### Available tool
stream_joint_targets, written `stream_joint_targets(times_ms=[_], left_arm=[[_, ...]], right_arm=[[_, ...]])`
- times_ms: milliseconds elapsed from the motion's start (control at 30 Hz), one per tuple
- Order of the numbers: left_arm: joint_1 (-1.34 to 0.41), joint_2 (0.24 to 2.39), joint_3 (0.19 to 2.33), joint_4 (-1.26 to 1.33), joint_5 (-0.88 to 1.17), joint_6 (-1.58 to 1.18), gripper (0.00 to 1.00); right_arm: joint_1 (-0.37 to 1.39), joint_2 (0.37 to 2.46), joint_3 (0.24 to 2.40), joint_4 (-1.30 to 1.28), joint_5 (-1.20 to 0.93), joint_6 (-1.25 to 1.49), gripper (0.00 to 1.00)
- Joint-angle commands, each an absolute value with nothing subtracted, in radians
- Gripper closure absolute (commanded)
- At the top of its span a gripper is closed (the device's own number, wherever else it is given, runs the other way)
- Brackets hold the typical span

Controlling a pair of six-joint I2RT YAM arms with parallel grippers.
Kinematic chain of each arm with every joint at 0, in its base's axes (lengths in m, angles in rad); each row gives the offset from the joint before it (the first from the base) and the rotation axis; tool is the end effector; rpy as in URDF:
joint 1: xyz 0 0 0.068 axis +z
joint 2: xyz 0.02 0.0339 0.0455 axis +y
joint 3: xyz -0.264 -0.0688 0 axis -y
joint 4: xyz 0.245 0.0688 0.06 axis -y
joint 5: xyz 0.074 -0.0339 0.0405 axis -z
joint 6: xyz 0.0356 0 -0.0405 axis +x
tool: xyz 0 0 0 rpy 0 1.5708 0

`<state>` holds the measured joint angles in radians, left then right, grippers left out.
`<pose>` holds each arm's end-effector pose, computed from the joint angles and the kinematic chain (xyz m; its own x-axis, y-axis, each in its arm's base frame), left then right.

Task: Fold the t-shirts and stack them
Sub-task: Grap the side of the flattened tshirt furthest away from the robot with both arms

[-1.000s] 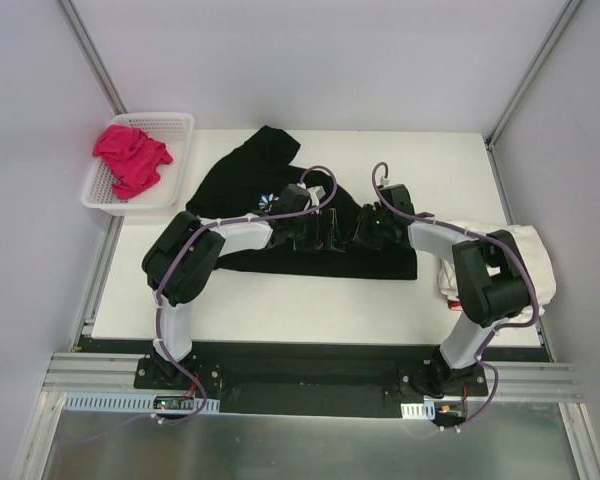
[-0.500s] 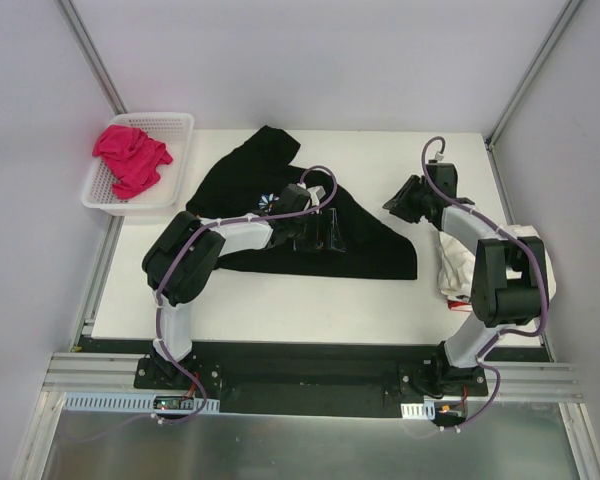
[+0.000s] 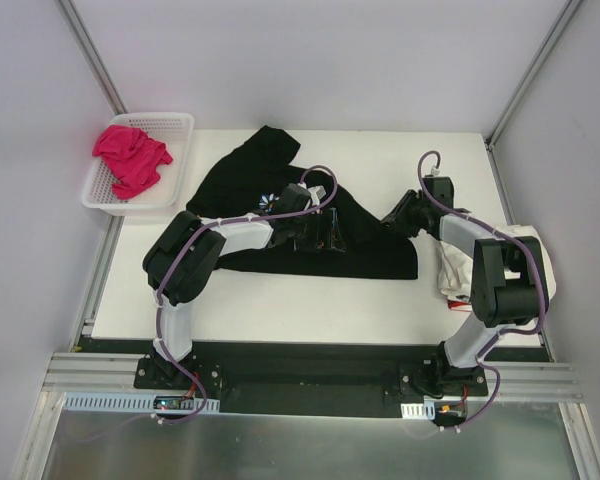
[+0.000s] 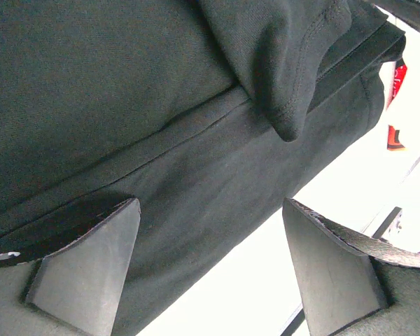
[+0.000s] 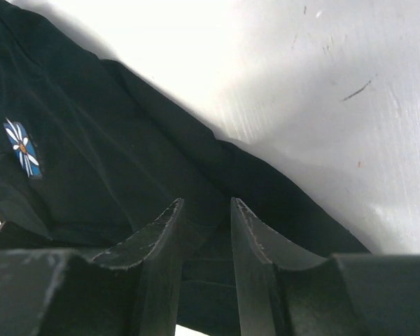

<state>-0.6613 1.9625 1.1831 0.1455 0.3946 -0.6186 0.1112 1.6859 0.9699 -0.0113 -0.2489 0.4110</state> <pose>0.3257 -0.2708 0.1647 -0.8513 -0.0158 -0.5244 0.3900 0.6495 -0.6527 0.3524 0.0482 0.1881 -0.7218 0.3090 -0.6193 -0.0023 0.8937 0.4486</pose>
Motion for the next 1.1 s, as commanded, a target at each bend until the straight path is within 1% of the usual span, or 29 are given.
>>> stream_joint_targets(times_ms=[0,400,1067], left_arm=[[-0.675,2.02,1.163,0.058,0.388,-0.6,0.16],[-0.676,2.016,1.155,0.058,0.383,-0.604,0.16],[-0.675,2.017,1.155,0.058,0.379,-0.6,0.16]], right_arm=[[0.117,1.666,0.954,0.026,-0.259,0.419,0.65],[0.161,1.698,0.959,0.041,-0.261,0.436,0.61],[0.175,1.72,0.927,0.058,-0.264,0.437,0.62]])
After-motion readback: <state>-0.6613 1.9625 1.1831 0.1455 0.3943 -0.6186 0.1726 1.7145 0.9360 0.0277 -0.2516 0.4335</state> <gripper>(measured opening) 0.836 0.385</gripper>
